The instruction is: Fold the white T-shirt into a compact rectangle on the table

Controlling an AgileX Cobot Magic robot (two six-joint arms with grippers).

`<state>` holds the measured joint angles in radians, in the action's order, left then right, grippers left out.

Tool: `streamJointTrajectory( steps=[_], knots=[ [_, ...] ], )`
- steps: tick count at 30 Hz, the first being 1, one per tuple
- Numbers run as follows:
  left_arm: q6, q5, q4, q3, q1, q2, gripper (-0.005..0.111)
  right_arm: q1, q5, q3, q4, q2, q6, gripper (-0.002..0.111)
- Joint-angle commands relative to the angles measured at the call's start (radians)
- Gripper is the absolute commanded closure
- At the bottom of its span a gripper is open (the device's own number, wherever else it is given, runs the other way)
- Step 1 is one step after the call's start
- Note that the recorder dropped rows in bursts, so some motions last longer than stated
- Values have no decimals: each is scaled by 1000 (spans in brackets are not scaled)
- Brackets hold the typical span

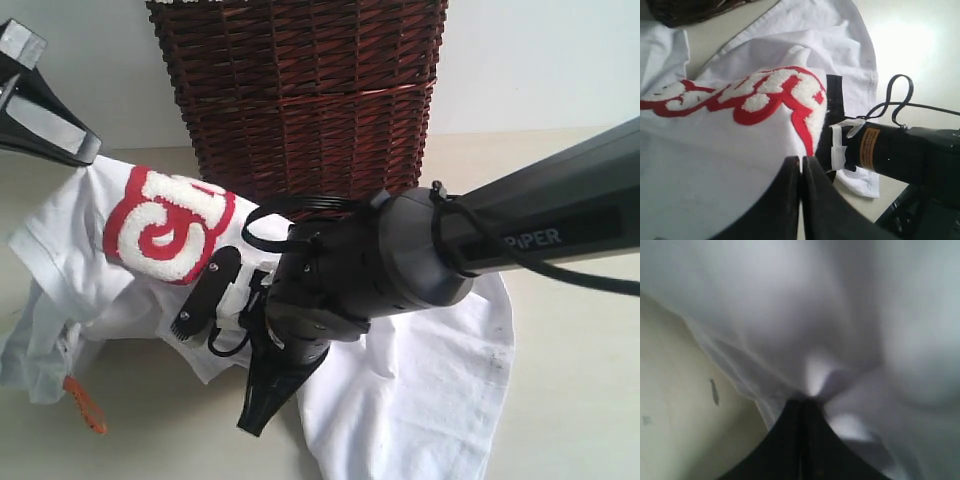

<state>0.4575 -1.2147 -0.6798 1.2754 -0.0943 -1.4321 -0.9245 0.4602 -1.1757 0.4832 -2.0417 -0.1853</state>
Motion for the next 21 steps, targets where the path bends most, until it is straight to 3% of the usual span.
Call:
streamJointTrajectory(
  steps=[1,5,11,17,21],
  knots=[
    [-19,-6,-9,8,14,43,107,45,76,-7,24,3,-4,108],
    [-45,-6,61,8,14,58,107,95,176,-3,22,12,15,108],
    [-167,38,307,-22,14,58,107,122,215,80,-149,76,323,108],
    [-181,106,386,-85,14,58,107,208,222,92,-95,124,266,108],
    [-246,207,551,-129,14,58,107,297,241,92,-84,156,206,108]
  ],
)
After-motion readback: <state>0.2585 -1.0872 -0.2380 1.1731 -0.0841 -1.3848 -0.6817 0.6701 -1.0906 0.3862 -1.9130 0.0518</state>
